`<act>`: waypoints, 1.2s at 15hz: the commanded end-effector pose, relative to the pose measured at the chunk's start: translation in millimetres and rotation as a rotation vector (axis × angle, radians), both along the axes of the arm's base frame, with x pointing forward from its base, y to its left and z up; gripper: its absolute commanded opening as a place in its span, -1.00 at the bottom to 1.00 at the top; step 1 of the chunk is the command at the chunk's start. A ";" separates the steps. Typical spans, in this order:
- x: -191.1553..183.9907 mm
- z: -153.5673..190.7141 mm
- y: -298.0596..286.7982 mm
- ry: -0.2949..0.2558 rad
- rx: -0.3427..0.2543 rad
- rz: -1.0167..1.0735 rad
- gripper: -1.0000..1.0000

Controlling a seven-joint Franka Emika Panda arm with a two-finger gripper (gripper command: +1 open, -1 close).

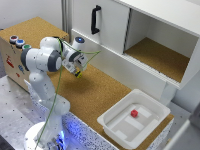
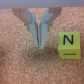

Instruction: Go push the yellow block to the right

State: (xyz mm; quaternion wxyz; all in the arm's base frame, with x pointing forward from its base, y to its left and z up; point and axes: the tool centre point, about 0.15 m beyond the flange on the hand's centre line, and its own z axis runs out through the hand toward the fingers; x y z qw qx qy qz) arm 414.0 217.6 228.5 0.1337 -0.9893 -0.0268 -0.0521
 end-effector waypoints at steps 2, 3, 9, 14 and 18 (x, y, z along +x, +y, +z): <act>7.0 -13.4 -17.1 0.052 0.010 0.026 -1.00; 4.2 -14.4 -21.2 0.056 0.005 0.021 -1.00; 1.0 -20.3 -56.2 0.067 -0.012 -0.021 -1.00; 0.7 -16.6 -84.1 0.065 -0.038 -0.041 -1.00; -3.6 -13.2 -105.3 0.074 -0.053 -0.055 -1.00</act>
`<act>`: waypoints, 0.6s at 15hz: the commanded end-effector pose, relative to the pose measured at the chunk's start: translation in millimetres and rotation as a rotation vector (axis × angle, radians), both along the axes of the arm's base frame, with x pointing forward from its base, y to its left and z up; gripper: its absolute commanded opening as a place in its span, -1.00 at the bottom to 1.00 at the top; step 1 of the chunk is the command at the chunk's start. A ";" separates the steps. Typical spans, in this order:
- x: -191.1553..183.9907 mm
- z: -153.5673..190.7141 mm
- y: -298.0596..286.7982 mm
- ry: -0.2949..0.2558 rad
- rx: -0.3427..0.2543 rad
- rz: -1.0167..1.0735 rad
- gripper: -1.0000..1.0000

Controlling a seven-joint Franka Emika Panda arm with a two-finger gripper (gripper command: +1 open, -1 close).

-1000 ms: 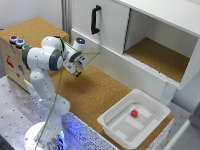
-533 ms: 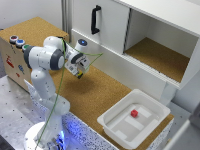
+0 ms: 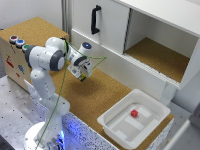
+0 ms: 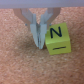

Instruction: Go push the yellow block to the right

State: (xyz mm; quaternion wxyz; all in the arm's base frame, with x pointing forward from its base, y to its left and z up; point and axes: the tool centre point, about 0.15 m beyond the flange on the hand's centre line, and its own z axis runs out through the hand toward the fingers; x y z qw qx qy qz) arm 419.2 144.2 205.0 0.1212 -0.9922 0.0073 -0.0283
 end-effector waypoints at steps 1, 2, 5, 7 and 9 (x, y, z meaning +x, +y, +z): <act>-10.5 9.9 -37.0 0.021 -0.034 0.005 -1.00; -10.8 9.2 -41.3 0.023 -0.036 0.000 -1.00; -11.8 9.0 -55.3 0.027 -0.045 -0.011 -1.00; -13.5 6.9 -63.3 0.035 -0.054 -0.016 -1.00; -14.8 3.7 -71.7 0.041 -0.062 -0.021 -1.00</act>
